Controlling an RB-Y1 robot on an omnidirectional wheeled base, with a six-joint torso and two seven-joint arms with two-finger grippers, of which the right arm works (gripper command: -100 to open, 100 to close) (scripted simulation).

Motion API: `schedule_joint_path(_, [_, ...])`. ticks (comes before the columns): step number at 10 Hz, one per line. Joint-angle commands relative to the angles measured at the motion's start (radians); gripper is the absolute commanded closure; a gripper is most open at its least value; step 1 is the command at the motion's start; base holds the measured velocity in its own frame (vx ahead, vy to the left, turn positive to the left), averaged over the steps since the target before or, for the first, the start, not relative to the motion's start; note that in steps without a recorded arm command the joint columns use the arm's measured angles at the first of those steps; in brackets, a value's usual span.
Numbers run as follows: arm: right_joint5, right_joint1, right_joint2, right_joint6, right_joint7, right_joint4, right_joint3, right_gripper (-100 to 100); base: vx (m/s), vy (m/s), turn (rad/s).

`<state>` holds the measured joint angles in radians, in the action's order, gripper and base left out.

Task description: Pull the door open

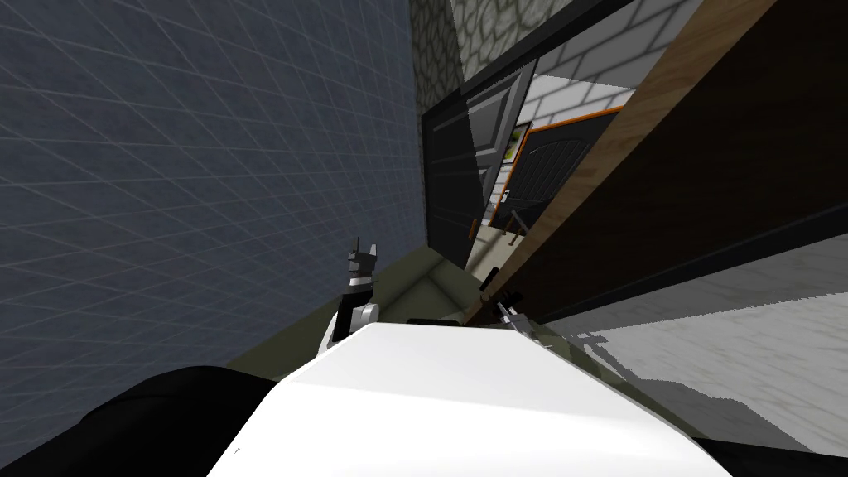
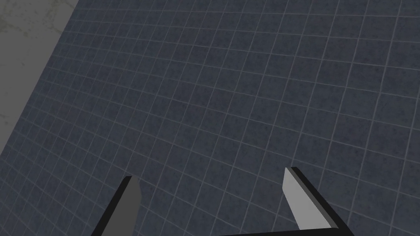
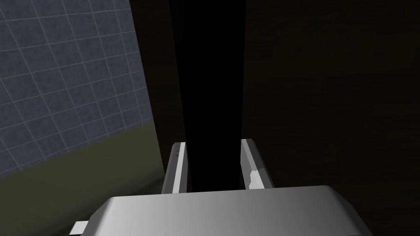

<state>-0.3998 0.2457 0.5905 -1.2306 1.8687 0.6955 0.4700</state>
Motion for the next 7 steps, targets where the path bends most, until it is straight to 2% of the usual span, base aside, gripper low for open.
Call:
schedule_joint_path(1, [0.001, -0.003, 0.001, -0.006, 0.003, -0.006, 0.002, 100, -0.117, -0.035, 0.127])
schedule_joint_path(7, [0.007, -0.016, 0.007, -0.034, 0.019, -0.034, 0.010, 100, -0.207, -0.075, 0.158])
